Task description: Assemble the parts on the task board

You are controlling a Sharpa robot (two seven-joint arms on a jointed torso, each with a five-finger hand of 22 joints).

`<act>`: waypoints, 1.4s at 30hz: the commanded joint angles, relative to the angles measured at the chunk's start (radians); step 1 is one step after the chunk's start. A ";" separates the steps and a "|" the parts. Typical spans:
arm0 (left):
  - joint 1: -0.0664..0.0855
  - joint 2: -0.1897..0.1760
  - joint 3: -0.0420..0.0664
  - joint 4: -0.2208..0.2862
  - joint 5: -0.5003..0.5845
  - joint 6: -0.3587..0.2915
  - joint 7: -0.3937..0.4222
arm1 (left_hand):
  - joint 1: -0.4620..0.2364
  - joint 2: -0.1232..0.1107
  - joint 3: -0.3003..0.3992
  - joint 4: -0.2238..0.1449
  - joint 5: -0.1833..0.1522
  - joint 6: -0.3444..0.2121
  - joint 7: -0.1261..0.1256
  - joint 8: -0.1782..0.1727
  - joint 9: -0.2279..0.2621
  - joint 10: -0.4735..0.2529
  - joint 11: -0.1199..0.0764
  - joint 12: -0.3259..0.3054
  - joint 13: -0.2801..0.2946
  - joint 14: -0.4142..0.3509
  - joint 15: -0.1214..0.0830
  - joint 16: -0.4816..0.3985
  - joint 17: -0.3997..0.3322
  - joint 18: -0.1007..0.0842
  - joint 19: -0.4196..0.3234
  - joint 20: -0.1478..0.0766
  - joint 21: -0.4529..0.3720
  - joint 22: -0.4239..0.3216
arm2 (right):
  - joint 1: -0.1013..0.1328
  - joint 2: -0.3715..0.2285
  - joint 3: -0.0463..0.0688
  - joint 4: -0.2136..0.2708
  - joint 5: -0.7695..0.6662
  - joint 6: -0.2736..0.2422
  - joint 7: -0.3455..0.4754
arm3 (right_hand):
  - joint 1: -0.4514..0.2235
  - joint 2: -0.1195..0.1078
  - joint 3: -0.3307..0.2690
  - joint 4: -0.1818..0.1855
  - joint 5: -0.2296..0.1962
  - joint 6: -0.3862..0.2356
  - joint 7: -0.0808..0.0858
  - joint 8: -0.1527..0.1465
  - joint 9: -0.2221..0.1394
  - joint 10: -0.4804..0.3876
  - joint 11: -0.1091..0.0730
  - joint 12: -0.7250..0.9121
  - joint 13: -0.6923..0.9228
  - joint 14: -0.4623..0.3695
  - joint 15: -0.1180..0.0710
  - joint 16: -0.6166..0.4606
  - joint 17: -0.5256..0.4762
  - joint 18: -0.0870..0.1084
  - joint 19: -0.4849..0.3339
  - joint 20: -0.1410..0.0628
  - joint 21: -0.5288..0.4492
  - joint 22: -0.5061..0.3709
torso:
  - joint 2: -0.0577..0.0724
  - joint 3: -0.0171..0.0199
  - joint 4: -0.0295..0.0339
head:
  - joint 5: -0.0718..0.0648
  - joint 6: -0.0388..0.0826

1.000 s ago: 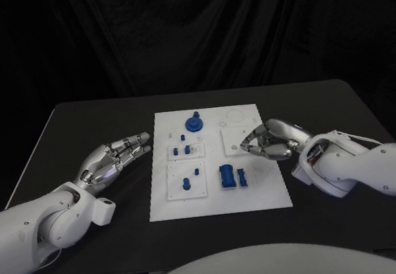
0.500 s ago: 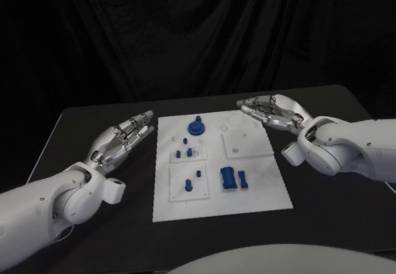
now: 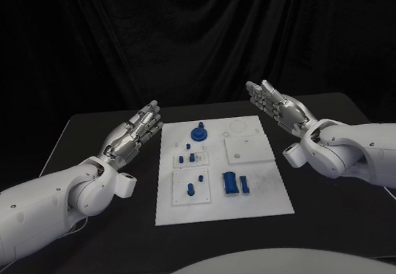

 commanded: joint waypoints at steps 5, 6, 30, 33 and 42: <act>-0.013 0.012 0.039 0.043 0.047 -0.184 -0.030 | -0.396 -0.065 0.011 -0.093 -0.118 -0.095 0.021 -0.011 -0.006 -0.002 -0.030 -0.099 -0.007 0.000 -0.107 -0.004 -0.001 -0.040 -0.004 -0.063 -0.007 -0.011 | -0.036 0.061 0.083 0.027 0.138 -0.190 -0.039 | -0.247 -0.002 0.000 -0.019 -0.031 -0.045 0.000 -0.004 -0.002 0.000 -0.003 -0.050 -0.001 0.000 -0.005 -0.004 -0.001 -0.007 0.000 -0.019 -0.004 -0.026 | 0.000 0.0096 -0.0358 | 0.017 0.082; -0.016 0.014 0.047 0.050 0.054 -0.214 -0.036 | -0.418 -0.068 0.011 -0.098 -0.125 -0.095 0.021 -0.011 -0.006 -0.002 -0.030 -0.099 -0.007 0.000 -0.107 -0.004 -0.001 -0.114 -0.004 -0.066 -0.007 -0.011 | -0.043 0.073 0.100 0.031 0.161 -0.221 -0.045 | -0.247 -0.002 0.000 -0.019 -0.031 -0.045 0.000 -0.004 -0.002 0.000 -0.003 -0.050 -0.001 0.000 -0.005 -0.004 -0.001 -0.007 0.000 -0.019 -0.004 -0.026 | 0.000 0.0113 -0.0421 | 0.020 0.097; -0.063 0.051 0.199 0.199 0.200 -0.801 -0.150 | -0.739 -0.152 0.011 -0.218 -0.278 -0.095 0.021 -0.011 -0.006 -0.002 -0.030 -0.099 -0.007 0.000 -0.107 -0.004 -0.001 -0.114 -0.004 -0.153 -0.007 -0.011 | -0.089 0.156 0.219 0.061 0.321 -0.429 -0.085 | -0.247 -0.002 0.000 -0.019 -0.031 -0.045 0.000 -0.004 -0.002 0.000 -0.003 -0.050 -0.001 0.000 -0.005 -0.004 -0.001 -0.007 0.000 -0.019 -0.004 -0.026 | -0.001 0.0286 -0.1062 | 0.053 0.255; -0.063 0.051 0.199 0.200 0.201 -0.803 -0.150 | -0.760 -0.152 0.011 -0.218 -0.278 -0.095 0.021 -0.011 -0.006 -0.002 -0.030 -0.099 -0.007 0.000 -0.107 -0.004 -0.001 -0.114 -0.004 -0.153 -0.007 -0.011 | -0.089 0.156 0.219 0.061 0.321 -0.429 -0.085 | -0.247 -0.002 0.000 -0.019 -0.031 -0.045 0.000 -0.004 -0.002 0.000 -0.003 -0.050 -0.001 0.000 -0.005 -0.004 -0.001 -0.007 0.000 -0.019 -0.004 -0.026 | -0.001 0.0286 -0.1062 | 0.053 0.255; -0.063 0.051 0.199 0.200 0.201 -0.803 -0.150 | -0.811 -0.152 0.011 -0.218 -0.278 -0.095 0.021 -0.011 -0.006 -0.002 -0.030 -0.099 -0.007 0.000 -0.107 -0.004 -0.001 -0.114 -0.004 -0.153 -0.007 -0.011 | -0.089 0.156 0.219 0.061 0.321 -0.429 -0.085 | -0.247 -0.002 0.000 -0.019 -0.031 -0.045 0.000 -0.004 -0.002 0.000 -0.003 -0.050 -0.001 0.000 -0.005 -0.004 -0.001 -0.007 0.000 -0.019 -0.004 -0.026 | -0.001 0.0286 -0.1062 | 0.053 0.255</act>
